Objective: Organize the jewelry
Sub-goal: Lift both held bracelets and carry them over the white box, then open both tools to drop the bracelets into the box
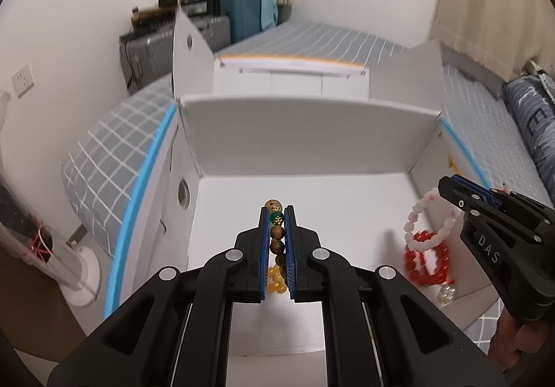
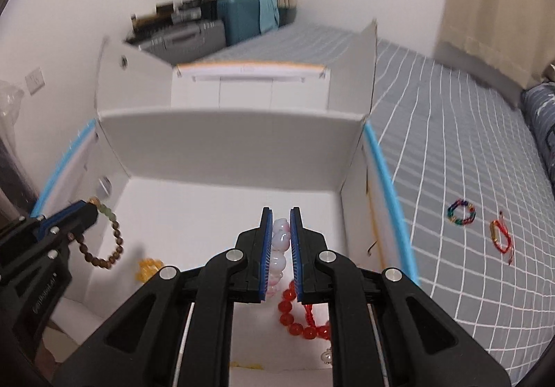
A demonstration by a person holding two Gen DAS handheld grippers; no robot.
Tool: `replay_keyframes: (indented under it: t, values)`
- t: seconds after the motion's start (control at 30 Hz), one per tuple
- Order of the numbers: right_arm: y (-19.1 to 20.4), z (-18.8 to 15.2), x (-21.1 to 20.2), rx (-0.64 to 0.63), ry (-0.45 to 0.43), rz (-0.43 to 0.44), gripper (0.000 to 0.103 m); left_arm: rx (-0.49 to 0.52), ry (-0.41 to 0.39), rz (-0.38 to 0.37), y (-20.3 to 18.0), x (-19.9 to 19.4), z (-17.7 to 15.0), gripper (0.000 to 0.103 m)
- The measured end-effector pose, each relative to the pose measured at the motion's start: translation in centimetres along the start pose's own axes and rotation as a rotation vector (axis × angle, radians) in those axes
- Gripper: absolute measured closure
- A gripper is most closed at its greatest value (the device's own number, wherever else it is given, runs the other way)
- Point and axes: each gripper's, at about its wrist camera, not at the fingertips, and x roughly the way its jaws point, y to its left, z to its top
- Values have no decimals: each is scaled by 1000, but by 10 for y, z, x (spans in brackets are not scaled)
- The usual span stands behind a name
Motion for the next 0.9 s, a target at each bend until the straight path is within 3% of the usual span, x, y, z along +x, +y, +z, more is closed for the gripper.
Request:
replay_keyframes:
  t: [0.2, 0.57, 0.63, 0.67, 0.73, 0.8, 0.9]
  values:
    - [-1, -6, 13, 8, 53, -1, 93, -1, 86, 29, 8, 21, -5, 95]
    - [-4, -5, 17, 22, 101, 7, 91, -6, 116, 37, 7, 26, -6, 92]
    - [-5, -5, 17, 23, 103, 3, 79, -8, 118, 41, 6, 26, -6, 85]
    - [-6, -5, 16, 29, 103, 6, 66, -12, 116, 40, 6, 25, -6, 75]
    - [-6, -4, 12, 40, 93, 21, 58, -18, 102, 39, 7, 20, -6, 57]
    - [-6, -2, 5, 37, 75, 24, 40, -17, 79, 50, 7, 14, -5, 37]
    - [-8, 0, -5, 44, 42, 23, 28, -22, 55, 65, 7, 7, -3, 24]
